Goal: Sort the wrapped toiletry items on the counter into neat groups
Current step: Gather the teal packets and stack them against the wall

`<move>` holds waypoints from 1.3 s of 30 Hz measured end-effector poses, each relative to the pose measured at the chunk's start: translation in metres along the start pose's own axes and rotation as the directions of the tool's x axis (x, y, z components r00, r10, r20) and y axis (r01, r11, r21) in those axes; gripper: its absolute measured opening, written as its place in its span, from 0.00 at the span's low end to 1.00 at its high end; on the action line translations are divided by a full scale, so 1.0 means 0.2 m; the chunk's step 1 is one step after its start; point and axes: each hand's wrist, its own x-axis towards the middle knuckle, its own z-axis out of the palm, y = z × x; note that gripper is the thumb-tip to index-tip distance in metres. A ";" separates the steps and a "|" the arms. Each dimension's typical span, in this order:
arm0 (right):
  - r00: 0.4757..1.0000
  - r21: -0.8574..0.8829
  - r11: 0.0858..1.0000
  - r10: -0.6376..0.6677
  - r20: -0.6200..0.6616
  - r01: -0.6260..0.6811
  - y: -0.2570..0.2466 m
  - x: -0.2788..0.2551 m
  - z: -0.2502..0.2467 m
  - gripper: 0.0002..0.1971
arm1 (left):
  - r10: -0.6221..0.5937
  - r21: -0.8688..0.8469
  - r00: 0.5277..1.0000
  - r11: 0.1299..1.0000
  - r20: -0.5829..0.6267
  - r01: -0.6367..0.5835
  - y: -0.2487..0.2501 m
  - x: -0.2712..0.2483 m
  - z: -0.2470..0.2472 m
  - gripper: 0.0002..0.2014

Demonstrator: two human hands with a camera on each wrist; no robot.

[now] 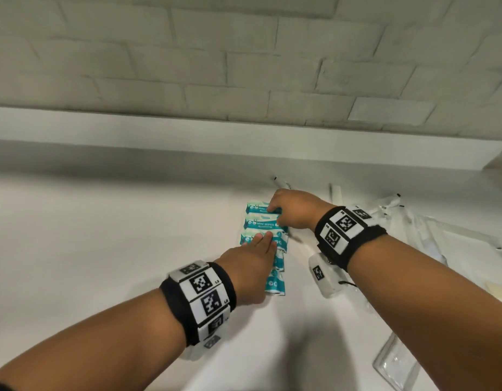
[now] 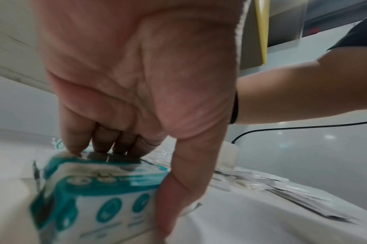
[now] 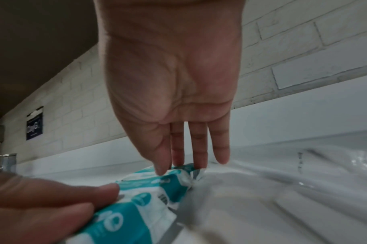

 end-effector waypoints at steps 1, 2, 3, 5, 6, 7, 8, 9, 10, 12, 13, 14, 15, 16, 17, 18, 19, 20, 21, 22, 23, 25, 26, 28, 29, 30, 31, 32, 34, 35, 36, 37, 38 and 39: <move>1.000 0.015 1.000 0.005 0.003 -0.005 0.01 0.03 -0.02 0.18 | -0.001 -0.006 1.000 1.000 -0.002 0.001 -0.02 0.03 -0.02 0.45; 1.000 0.026 1.000 0.014 0.008 -0.015 0.03 0.07 -0.03 0.19 | -0.004 -0.010 1.000 1.000 -0.002 0.004 -0.05 0.08 -0.04 0.46; 1.000 0.025 1.000 0.019 0.009 -0.019 0.04 0.12 -0.06 0.21 | -0.010 -0.013 1.000 1.000 0.000 0.010 -0.08 0.13 -0.06 0.47; 0.999 0.003 1.000 0.030 0.024 -0.030 0.07 0.21 -0.11 0.21 | -0.031 -0.013 0.999 0.999 0.009 0.031 -0.13 0.23 -0.12 0.50; 0.999 0.001 0.999 0.034 0.031 -0.034 0.09 0.25 -0.13 0.21 | -0.042 -0.009 0.999 0.999 0.010 0.042 -0.15 0.28 -0.14 0.50; 0.999 0.016 0.999 0.038 0.032 -0.039 0.11 0.30 -0.14 0.20 | -0.050 -0.003 0.999 0.999 0.012 0.050 -0.18 0.32 -0.17 0.50; 0.998 0.039 0.998 0.048 0.033 -0.050 0.13 0.35 -0.16 0.19 | -0.054 0.002 0.998 0.999 0.010 0.054 -0.21 0.38 -0.19 0.50; 0.998 0.067 0.996 0.052 0.035 -0.054 0.15 0.39 -0.16 0.19 | -0.058 0.001 0.998 0.998 0.003 0.058 -0.23 0.42 -0.21 0.48; 0.998 0.094 0.994 0.060 0.036 -0.063 0.18 0.44 -0.17 0.19 | -0.064 -0.006 0.998 0.998 -0.018 0.064 -0.27 0.47 -0.23 0.46; 0.998 0.150 0.987 0.061 0.023 -0.063 0.22 0.51 -0.18 0.20 | -0.080 -0.027 0.996 0.997 -0.042 0.079 -0.32 0.54 -0.27 0.41; 0.999 0.170 0.984 0.052 0.010 -0.053 0.24 0.55 -0.19 0.21 | -0.081 -0.028 0.996 0.996 -0.040 0.080 -0.34 0.58 -0.30 0.41; 0.999 0.181 0.982 0.052 0.005 -0.052 0.26 0.58 -0.20 0.22 | -0.081 -0.023 0.996 0.996 -0.031 0.080 -0.37 0.61 -0.32 0.41; 0.999 0.186 0.981 0.054 0.002 -0.053 0.28 0.61 -0.20 0.24 | -0.079 -0.016 0.997 0.997 -0.022 0.079 -0.40 0.64 -0.34 0.41; 0.998 0.188 0.980 0.062 0.003 -0.061 0.29 0.63 -0.20 0.26 | -0.075 -0.012 0.997 0.997 -0.013 0.075 -0.42 0.66 -0.35 0.41; 0.998 0.192 0.979 0.065 -0.002 -0.063 0.31 0.65 -0.20 0.26 | -0.068 -0.012 0.998 0.998 -0.005 0.068 -0.44 0.68 -0.35 0.42; 0.998 0.190 0.980 0.064 -0.008 -0.061 0.32 0.68 -0.19 0.27 | -0.060 -0.013 0.998 0.998 0.002 0.060 -0.46 0.71 -0.36 0.43; 0.998 0.181 0.982 0.055 -0.017 -0.051 0.33 0.70 -0.19 0.26 | -0.050 -0.011 0.999 0.999 0.007 0.050 -0.47 0.72 -0.36 0.44; 0.999 0.174 0.984 0.049 -0.017 -0.045 0.35 0.71 -0.18 0.26 | -0.038 -0.007 0.999 0.999 0.008 0.038 -0.48 0.73 -0.36 0.44; 0.999 0.165 0.986 0.033 -0.027 -0.028 0.35 0.72 -0.18 0.25 | -0.026 0.000 1.000 1.000 0.006 0.026 -0.49 0.73 -0.36 0.44; 0.999 0.161 0.987 0.025 -0.027 -0.020 0.35 0.73 -0.18 0.24 | -0.016 0.006 1.000 1.000 -0.002 0.016 -0.49 0.73 -0.36 0.44; 0.999 0.165 0.986 0.014 -0.031 -0.008 0.36 0.73 -0.17 0.23 | -0.006 0.011 1.000 1.000 -0.010 0.006 -0.49 0.73 -0.36 0.45; 0.998 0.194 0.981 0.015 -0.061 -0.003 0.36 0.72 -0.17 0.24 | 0.001 0.020 1.000 1.000 -0.021 0.000 -0.49 0.73 -0.35 0.47; 0.994 0.208 0.978 0.050 -0.101 -0.028 0.36 0.70 -0.16 0.24 | 0.000 0.027 1.000 1.000 -0.017 0.001 -0.49 0.73 -0.35 0.47; 0.967 0.169 0.971 0.197 -0.160 -0.170 0.38 0.65 -0.15 0.23 | -0.003 0.039 1.000 0.999 0.007 0.003 -0.49 0.73 -0.35 0.48; 0.950 0.136 0.958 0.271 -0.153 -0.251 0.40 0.63 -0.15 0.22 | -0.003 0.047 1.000 0.999 0.021 0.002 -0.49 0.73 -0.35 0.48; 0.939 0.107 0.944 0.323 -0.120 -0.311 0.41 0.60 -0.14 0.21 | -0.004 0.047 0.999 0.999 0.033 0.002 -0.49 0.73 -0.35 0.47; 0.933 0.089 0.934 0.353 -0.077 -0.346 0.44 0.57 -0.13 0.21 | -0.002 0.035 0.999 0.999 0.040 0.000 -0.49 0.73 -0.35 0.46; 0.928 0.078 0.927 0.371 -0.046 -0.367 0.46 0.55 -0.12 0.20 | -0.004 0.022 0.999 1.000 0.046 0.003 -0.49 0.74 -0.35 0.46; 0.910 0.054 0.910 0.413 -0.048 -0.410 0.51 0.50 -0.10 0.18 | -0.011 0.006 0.998 1.000 0.060 0.010 -0.50 0.76 -0.33 0.46; 0.894 0.036 0.898 0.441 -0.074 -0.439 0.53 0.48 -0.10 0.18 | 0.002 0.004 0.998 1.000 0.064 -0.002 -0.50 0.77 -0.32 0.47; 0.877 0.019 0.882 0.470 -0.098 -0.470 0.55 0.47 -0.11 0.18 | 0.015 -0.002 0.997 1.000 0.069 -0.015 -0.51 0.77 -0.32 0.48; 0.863 0.022 0.870 0.491 -0.114 -0.492 0.56 0.46 -0.11 0.18 | 0.020 -0.016 0.996 1.000 0.082 -0.019 -0.52 0.76 -0.33 0.50; 0.858 0.067 0.866 0.501 -0.115 -0.496 0.57 0.46 -0.12 0.19 | 0.008 -0.067 0.996 0.998 0.090 -0.002 -0.52 0.75 -0.35 0.52; 0.858 0.158 0.860 0.504 -0.104 -0.486 0.57 0.47 -0.13 0.21 | -0.024 -0.153 0.997 0.988 0.072 0.035 -0.53 0.74 -0.38 0.53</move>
